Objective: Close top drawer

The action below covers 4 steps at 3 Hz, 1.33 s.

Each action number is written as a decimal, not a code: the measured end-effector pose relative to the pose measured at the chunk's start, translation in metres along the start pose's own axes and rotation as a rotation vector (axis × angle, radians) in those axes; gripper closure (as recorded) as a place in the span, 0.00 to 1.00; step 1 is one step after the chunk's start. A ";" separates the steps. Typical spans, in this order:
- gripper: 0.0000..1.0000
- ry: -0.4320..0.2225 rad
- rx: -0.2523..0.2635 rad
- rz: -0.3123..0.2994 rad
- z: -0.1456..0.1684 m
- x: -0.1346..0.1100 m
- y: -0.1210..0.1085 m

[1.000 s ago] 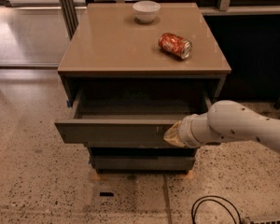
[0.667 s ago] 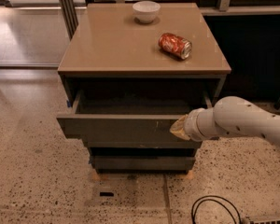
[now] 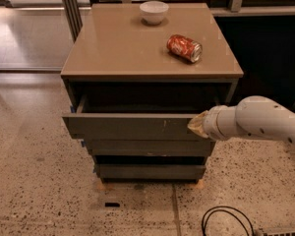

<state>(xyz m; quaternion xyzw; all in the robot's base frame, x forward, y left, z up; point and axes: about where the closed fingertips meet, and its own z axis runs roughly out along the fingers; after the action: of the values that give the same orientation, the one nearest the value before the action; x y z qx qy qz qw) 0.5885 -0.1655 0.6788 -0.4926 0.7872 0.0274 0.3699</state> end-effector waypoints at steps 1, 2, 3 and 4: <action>1.00 0.000 -0.043 0.005 0.006 -0.002 0.008; 1.00 0.017 -0.074 0.006 0.020 -0.001 0.012; 1.00 0.041 -0.044 0.009 0.030 0.002 -0.003; 1.00 0.067 0.045 0.062 0.030 0.017 -0.037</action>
Offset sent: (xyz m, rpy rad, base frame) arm 0.0096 0.0219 -0.0317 -0.0002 0.1055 0.0487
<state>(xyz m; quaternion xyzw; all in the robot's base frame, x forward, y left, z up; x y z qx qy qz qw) 0.6308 -0.1853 0.6582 -0.4603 0.8144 0.0044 0.3533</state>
